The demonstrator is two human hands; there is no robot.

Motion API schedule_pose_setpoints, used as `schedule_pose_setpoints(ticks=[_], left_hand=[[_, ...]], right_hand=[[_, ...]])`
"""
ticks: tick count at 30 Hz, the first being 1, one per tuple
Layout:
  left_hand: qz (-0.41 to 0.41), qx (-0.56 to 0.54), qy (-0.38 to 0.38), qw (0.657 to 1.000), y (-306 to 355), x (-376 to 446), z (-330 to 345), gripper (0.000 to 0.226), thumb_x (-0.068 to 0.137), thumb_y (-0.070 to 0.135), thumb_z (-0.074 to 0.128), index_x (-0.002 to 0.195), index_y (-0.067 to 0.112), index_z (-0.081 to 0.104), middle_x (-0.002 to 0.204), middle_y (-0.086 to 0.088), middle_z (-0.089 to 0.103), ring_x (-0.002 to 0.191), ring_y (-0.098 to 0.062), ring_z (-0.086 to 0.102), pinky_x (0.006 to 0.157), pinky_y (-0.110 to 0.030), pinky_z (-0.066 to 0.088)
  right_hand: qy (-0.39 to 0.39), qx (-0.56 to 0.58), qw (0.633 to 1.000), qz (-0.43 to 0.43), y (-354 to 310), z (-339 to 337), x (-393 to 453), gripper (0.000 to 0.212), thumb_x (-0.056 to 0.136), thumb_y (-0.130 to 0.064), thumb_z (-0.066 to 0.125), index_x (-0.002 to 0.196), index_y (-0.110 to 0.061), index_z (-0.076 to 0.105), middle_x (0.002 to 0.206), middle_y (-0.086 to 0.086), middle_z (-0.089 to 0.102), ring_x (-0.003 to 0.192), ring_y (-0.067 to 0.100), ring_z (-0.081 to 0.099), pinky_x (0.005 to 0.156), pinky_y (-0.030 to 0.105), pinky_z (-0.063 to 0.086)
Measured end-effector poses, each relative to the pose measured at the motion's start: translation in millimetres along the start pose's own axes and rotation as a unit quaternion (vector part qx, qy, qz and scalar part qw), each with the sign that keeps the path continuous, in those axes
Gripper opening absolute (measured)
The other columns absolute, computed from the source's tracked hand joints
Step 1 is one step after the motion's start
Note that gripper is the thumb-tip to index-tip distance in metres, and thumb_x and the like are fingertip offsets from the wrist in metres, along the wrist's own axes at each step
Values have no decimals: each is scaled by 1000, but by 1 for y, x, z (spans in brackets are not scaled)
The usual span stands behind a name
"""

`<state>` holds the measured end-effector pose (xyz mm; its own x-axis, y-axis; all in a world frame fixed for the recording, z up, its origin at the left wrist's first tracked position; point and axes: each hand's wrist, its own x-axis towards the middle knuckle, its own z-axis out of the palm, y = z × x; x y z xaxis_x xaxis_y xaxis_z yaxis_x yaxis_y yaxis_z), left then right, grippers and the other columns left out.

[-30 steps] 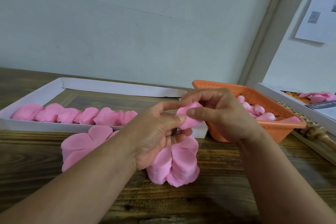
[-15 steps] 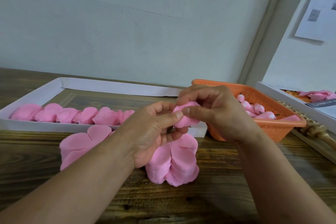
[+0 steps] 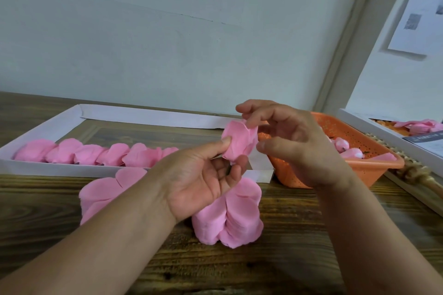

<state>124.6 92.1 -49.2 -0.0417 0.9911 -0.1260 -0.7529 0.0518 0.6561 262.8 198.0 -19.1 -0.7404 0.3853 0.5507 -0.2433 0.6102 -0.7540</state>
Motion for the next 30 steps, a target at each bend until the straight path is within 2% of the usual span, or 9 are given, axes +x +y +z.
schedule_pose_setpoints(ticks=[6, 9, 11, 13, 16, 19, 24, 27, 30], left_hand=[[-6, 5, 8, 1000, 0, 0, 1, 34, 67, 10, 63, 100, -1, 61, 68, -13, 65, 55, -18, 65, 49, -21, 54], [-11, -4, 17, 1000, 0, 0, 2, 33, 66, 9, 63, 98, 0, 60, 66, -13, 64, 53, -18, 65, 47, -21, 54], [-14, -5, 24, 1000, 0, 0, 2, 33, 66, 9, 63, 98, 0, 59, 64, -14, 63, 52, -19, 64, 46, -21, 54], [-16, -6, 31, 999, 0, 0, 2, 37, 66, 8, 63, 101, 0, 57, 64, -14, 63, 52, -19, 64, 46, -21, 53], [-16, 1, 37, 999, -1, 0, 1, 38, 66, 8, 64, 102, -2, 58, 64, -15, 63, 52, -19, 64, 45, -21, 53], [-23, 10, 37, 999, -2, 1, 1, 43, 67, 8, 63, 108, -3, 58, 68, -16, 64, 52, -19, 64, 45, -21, 53], [-31, 5, 35, 999, -2, 2, 0, 45, 66, 8, 63, 109, -3, 58, 72, -16, 63, 51, -19, 63, 44, -21, 52], [-37, 1, 33, 999, -2, 1, 0, 42, 66, 8, 63, 107, -3, 58, 72, -16, 62, 51, -20, 63, 44, -21, 53], [-35, 14, 30, 999, -2, 1, 1, 40, 66, 8, 63, 104, -2, 57, 68, -15, 61, 51, -20, 63, 46, -20, 53]], right_hand=[[-31, -60, 998, -5, -4, -3, -2, 17, 67, 6, 61, 72, -10, 59, 120, 8, 59, 112, 12, 56, 94, 27, 44], [-36, -74, 997, 0, -4, -4, -2, 19, 65, 7, 60, 67, -12, 57, 119, 6, 59, 113, 11, 55, 96, 32, 43], [-35, -69, 997, -4, -5, -4, -2, 22, 65, 7, 60, 73, -13, 59, 121, 4, 57, 117, 12, 53, 98, 39, 42], [-46, -82, 995, -12, -7, -3, -2, 35, 66, 7, 59, 88, -19, 62, 129, 1, 52, 124, 15, 48, 102, 45, 40], [-82, -132, 988, 4, -10, -3, -3, 45, 66, 6, 58, 95, -28, 65, 138, -4, 46, 129, 9, 43, 107, 33, 35], [-74, -183, 980, 21, -11, -4, -3, 40, 70, 10, 66, 87, -26, 66, 136, -7, 47, 125, 1, 44, 105, 23, 34], [-65, -160, 985, 25, -14, -7, -4, 30, 72, 10, 72, 79, -18, 65, 129, 1, 54, 124, 7, 47, 106, 25, 34], [-76, -160, 984, 33, -10, -10, -4, 19, 75, 0, 73, 75, -17, 67, 127, -1, 56, 124, 8, 48, 106, 30, 34], [-73, -149, 985, 37, -5, -10, -2, 7, 78, -15, 66, 72, -18, 66, 122, -5, 59, 118, 6, 52, 102, 29, 36]])
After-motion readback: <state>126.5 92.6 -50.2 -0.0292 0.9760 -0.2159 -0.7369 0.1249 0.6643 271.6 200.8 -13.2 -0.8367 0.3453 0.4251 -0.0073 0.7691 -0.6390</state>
